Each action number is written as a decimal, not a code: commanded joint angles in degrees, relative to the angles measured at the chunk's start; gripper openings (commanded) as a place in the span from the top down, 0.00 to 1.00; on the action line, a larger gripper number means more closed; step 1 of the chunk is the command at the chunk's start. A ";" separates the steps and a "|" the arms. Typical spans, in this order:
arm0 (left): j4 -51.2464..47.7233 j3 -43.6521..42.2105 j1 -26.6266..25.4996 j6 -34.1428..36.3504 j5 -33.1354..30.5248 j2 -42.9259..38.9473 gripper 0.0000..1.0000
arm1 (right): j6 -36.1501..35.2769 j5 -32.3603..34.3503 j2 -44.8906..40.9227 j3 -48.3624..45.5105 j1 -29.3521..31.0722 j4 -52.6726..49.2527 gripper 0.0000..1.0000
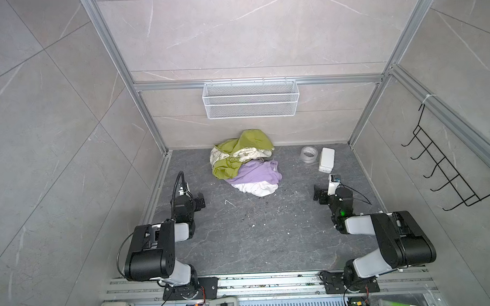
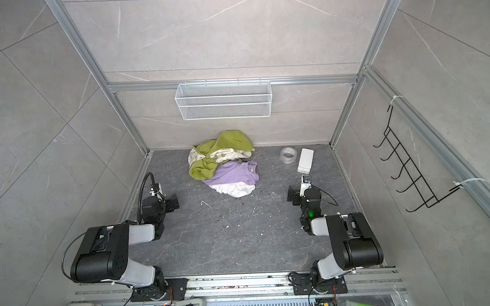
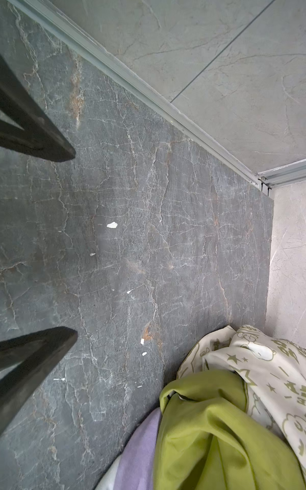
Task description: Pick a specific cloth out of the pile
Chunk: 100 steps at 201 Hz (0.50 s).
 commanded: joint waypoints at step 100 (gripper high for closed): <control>2.73 0.23 0.06 -0.30 0.53 0.36 0.00 | 0.12 -1.15 0.15 0.78 -0.48 -0.43 0.00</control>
